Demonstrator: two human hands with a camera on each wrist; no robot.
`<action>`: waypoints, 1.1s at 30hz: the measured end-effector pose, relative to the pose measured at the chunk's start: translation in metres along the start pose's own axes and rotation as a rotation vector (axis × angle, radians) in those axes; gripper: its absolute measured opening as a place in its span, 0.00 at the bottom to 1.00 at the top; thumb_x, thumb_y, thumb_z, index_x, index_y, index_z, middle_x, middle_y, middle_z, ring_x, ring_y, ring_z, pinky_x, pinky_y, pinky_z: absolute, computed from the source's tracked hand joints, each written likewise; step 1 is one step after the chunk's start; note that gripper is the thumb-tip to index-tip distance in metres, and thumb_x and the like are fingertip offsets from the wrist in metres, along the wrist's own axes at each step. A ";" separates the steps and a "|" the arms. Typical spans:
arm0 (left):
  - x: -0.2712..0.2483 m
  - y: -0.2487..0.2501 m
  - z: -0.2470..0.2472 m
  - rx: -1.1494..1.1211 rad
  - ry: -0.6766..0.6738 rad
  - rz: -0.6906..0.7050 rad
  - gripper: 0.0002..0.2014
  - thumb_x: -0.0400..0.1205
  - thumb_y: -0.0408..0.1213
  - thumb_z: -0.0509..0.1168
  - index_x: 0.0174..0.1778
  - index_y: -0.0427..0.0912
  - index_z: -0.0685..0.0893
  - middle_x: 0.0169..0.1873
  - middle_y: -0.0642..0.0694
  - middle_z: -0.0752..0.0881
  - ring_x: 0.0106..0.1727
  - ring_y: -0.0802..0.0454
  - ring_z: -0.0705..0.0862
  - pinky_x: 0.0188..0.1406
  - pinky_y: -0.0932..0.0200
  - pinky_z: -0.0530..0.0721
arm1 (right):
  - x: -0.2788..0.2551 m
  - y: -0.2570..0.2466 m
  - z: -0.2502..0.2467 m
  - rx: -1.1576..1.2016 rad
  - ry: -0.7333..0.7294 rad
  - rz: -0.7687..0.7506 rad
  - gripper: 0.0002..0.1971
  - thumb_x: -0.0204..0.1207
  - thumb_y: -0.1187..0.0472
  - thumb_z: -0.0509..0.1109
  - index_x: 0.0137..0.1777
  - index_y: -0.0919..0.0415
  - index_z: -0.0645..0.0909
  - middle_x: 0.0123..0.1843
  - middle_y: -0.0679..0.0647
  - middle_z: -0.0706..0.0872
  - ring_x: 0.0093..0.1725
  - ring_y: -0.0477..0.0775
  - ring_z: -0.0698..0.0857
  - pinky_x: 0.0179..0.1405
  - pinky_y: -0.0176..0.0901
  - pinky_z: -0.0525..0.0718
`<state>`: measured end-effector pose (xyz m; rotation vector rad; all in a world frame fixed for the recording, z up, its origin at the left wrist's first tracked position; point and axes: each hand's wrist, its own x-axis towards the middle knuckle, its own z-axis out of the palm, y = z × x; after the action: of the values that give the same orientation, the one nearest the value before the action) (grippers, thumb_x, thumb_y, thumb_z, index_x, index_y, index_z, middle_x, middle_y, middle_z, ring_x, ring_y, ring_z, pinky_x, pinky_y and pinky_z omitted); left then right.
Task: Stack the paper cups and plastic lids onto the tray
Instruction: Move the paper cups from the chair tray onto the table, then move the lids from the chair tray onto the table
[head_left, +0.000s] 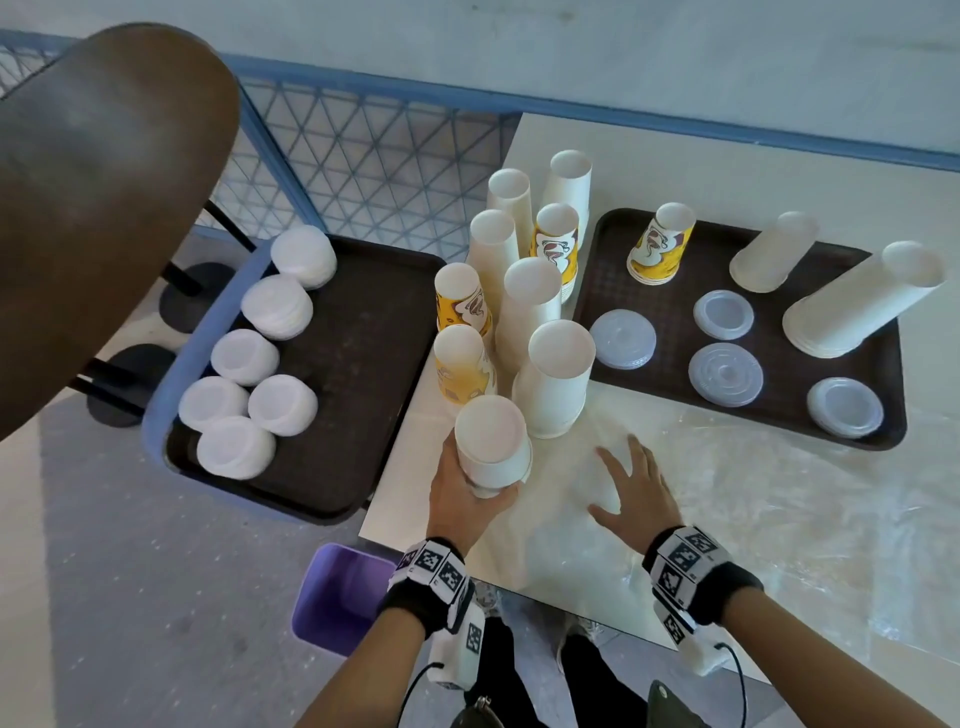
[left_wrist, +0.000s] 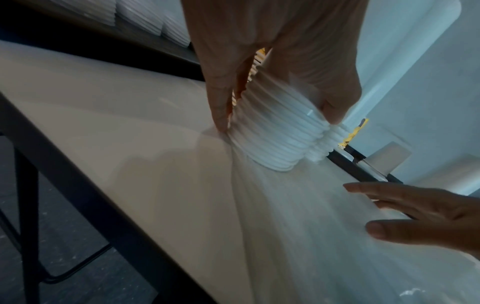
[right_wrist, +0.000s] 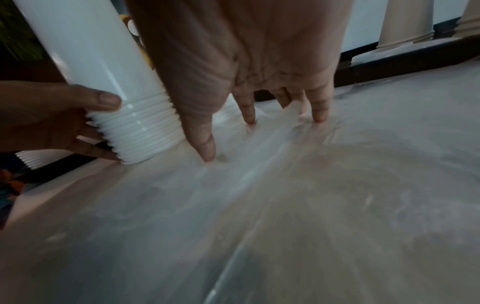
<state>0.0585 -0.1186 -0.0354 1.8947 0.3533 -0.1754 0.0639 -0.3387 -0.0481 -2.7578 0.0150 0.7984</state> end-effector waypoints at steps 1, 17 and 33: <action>0.001 -0.001 0.000 0.009 -0.004 0.001 0.46 0.54 0.53 0.76 0.69 0.53 0.67 0.60 0.53 0.80 0.62 0.52 0.79 0.61 0.55 0.80 | -0.001 0.000 -0.001 0.002 0.005 -0.003 0.38 0.76 0.46 0.66 0.81 0.50 0.50 0.83 0.63 0.42 0.83 0.62 0.45 0.80 0.55 0.58; -0.005 -0.032 -0.090 0.173 0.204 0.035 0.17 0.75 0.29 0.70 0.60 0.39 0.80 0.51 0.48 0.83 0.50 0.49 0.84 0.51 0.54 0.82 | -0.038 -0.144 -0.005 0.007 -0.283 -0.695 0.14 0.80 0.53 0.60 0.63 0.54 0.77 0.56 0.54 0.83 0.55 0.54 0.82 0.53 0.44 0.75; 0.050 -0.069 -0.257 0.424 0.448 -0.214 0.27 0.74 0.36 0.72 0.68 0.37 0.73 0.69 0.35 0.70 0.68 0.36 0.72 0.64 0.47 0.73 | 0.078 -0.375 0.011 0.067 0.096 -0.575 0.27 0.76 0.57 0.66 0.75 0.58 0.65 0.74 0.62 0.66 0.73 0.62 0.66 0.68 0.53 0.70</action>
<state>0.0707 0.1511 -0.0226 2.3098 0.8811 0.0416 0.1556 0.0305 -0.0026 -2.5234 -0.6836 0.4939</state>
